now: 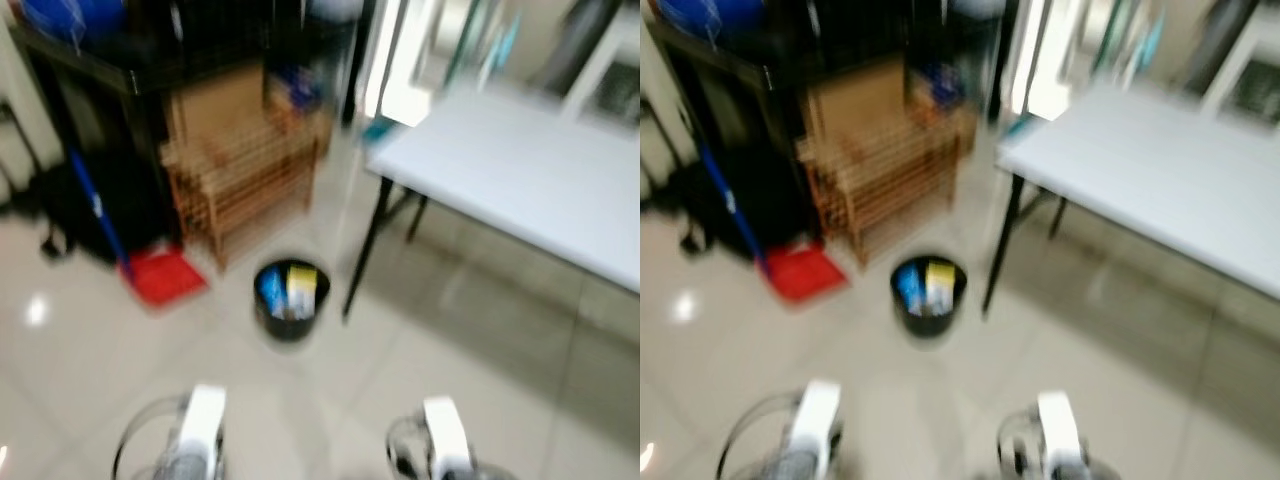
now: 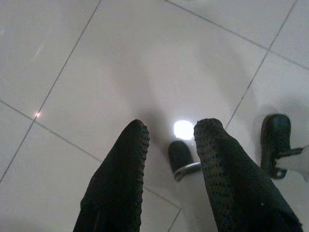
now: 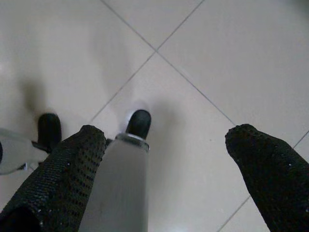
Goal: Picking trash to rubbish bin
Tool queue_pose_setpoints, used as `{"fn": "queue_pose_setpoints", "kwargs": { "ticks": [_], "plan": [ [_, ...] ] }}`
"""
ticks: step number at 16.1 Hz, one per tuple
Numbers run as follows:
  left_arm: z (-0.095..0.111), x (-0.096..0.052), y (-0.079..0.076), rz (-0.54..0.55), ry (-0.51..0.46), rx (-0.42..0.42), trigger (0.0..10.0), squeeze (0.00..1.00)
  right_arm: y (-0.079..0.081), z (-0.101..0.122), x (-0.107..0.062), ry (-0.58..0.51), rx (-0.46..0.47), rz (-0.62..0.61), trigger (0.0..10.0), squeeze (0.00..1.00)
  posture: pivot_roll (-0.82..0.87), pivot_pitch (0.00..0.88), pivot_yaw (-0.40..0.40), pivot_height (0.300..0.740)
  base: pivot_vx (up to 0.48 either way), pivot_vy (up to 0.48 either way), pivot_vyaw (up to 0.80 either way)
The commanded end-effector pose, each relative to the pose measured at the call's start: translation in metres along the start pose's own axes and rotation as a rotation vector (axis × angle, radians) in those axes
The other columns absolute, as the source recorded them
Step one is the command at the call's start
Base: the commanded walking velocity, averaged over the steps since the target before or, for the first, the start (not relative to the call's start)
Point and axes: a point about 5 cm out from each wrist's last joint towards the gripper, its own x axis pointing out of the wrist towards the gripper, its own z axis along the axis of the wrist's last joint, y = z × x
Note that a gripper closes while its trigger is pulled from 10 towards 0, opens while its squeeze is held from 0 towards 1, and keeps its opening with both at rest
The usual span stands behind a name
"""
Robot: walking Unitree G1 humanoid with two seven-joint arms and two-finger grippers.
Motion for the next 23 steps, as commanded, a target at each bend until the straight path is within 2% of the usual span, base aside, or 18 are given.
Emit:
{"fn": "queue_pose_setpoints", "kwargs": {
  "ticks": [1, 3, 8, 13, 20, 23],
  "plan": [
    [0.0015, 0.0004, -0.0017, 0.004, 0.006, 0.02, 10.0, 0.0, -0.0041, 0.0008, -0.0006, -0.003, 0.005, -0.014, 10.0, 0.0, 0.0, 0.041, -0.085, 0.74, 0.0, 0.0, 0.0],
    [0.0015, 0.0004, -0.0014, 0.008, 0.007, 0.016, 10.0, 0.0, -0.004, 0.0013, -0.0005, -0.001, 0.013, -0.015, 10.0, 0.0, 0.0, 0.042, -0.086, 0.74, 0.0, 0.0, -0.2],
    [0.0012, 0.0004, -0.0015, 0.011, 0.008, 0.01, 10.0, 0.0, -0.0034, 0.0002, -0.0003, 0.015, -0.01, -0.012, 10.0, 0.0, 0.0, 0.043, -0.087, 0.74, 0.0, 0.0, -0.8],
    [-0.0004, 0.0002, -0.001, 0.017, 0.017, 0.041, 10.0, 0.0, -0.0017, 0.0001, 0.0, 0.019, -0.015, -0.006, 10.0, 0.0, 0.0, 0.048, -0.087, 0.74, 0.0, 0.0, -0.8],
    [-0.0043, -0.0002, 0.0018, 0.042, 0.04, 0.079, 10.0, 0.0, -0.0007, 0.0015, 0.0003, 0.018, -0.016, -0.002, 10.0, 0.0, 0.0, 0.05, -0.088, 0.74, 0.0, -0.326, -0.79],
    [-0.0043, -0.0002, 0.0019, 0.049, 0.041, 0.073, 10.0, 0.0, -0.0012, 0.0022, 0.0002, 0.008, -0.006, -0.004, 10.0, 0.0, 0.0, 0.05, -0.088, 0.74, 0.0, 0.0, 0.0]
  ]
}}
